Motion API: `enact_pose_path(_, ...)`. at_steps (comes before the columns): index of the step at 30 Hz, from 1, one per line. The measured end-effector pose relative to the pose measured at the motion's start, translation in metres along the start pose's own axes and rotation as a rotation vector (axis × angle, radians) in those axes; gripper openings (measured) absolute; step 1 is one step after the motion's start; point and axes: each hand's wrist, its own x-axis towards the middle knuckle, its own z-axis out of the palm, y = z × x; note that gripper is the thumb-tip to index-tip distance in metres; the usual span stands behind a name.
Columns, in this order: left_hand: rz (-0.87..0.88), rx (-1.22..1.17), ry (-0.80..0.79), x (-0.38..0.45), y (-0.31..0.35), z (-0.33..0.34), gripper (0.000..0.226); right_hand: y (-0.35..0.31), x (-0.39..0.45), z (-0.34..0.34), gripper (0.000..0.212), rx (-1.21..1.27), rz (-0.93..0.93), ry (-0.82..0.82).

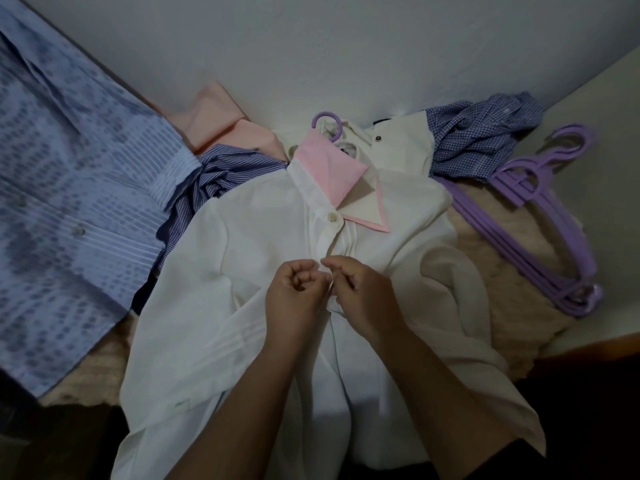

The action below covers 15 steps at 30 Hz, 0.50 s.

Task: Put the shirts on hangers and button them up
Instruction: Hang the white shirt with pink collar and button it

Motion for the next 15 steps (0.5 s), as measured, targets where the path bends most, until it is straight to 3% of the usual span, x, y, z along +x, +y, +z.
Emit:
enact_pose_path(6,0.020,0.043,0.000,0.000,-0.008,0.001,0.013,0.000,0.002,-0.003,0.027,-0.062,-0.024,-0.043)
enact_pose_path(15,-0.084,-0.100,-0.083,0.001,-0.014,-0.005,0.010,0.007,0.007,-0.003,0.025,0.227,0.286,-0.019)
